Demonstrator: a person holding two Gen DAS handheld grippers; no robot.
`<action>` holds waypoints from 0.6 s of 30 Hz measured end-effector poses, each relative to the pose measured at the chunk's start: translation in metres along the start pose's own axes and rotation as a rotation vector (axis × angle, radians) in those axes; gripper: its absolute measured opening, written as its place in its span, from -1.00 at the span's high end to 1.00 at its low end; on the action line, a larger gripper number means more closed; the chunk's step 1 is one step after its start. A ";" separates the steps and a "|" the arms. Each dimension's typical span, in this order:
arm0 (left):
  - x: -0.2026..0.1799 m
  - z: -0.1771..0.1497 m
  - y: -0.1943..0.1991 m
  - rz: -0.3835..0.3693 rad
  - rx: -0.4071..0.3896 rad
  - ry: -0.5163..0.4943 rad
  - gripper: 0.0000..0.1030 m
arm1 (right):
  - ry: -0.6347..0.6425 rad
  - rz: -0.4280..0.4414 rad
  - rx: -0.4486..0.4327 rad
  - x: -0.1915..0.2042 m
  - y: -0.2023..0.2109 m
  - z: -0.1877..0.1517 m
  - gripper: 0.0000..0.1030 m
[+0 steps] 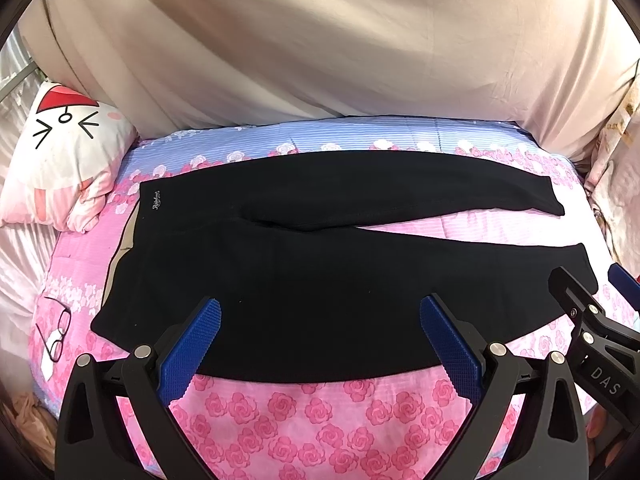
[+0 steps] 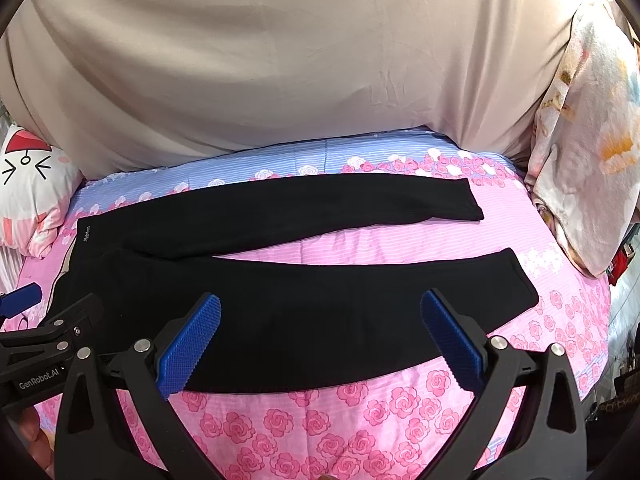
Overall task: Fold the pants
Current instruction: 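Grasp the waistband with the left tool while the right tool grasps the leg hems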
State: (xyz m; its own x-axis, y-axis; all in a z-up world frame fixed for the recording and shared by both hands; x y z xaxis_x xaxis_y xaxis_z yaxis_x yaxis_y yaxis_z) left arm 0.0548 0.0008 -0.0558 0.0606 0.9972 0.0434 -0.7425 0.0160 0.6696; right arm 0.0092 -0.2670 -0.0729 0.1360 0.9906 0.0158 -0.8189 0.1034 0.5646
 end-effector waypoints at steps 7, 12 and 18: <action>0.005 -0.001 -0.009 0.002 0.017 0.012 -0.90 | -0.012 0.009 0.020 -0.003 -0.007 -0.004 -0.91; 0.020 -0.002 -0.023 0.030 0.039 0.029 -0.90 | -0.030 0.034 0.055 -0.012 -0.020 -0.007 -0.91; 0.073 0.013 -0.056 0.097 0.023 0.079 -0.90 | -0.034 0.026 0.003 -0.063 -0.057 0.026 -0.91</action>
State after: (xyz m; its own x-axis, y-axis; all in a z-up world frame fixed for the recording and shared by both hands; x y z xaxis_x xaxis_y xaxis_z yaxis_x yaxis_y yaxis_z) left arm 0.1098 0.0722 -0.0808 -0.0639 0.9967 0.0504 -0.7267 -0.0811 0.6822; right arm 0.0622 -0.3381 -0.0849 0.1337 0.9893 0.0587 -0.8207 0.0773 0.5660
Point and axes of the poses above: each gripper's, at about its wrist camera, not at the fingertips, and y roughly against the way its jaws point, x to its left, z to its top, the point moved 6 cm from there along -y, roughly the way its jaws point, and after that the axes turned 13 degrees about -x, right-handed, at the moved point
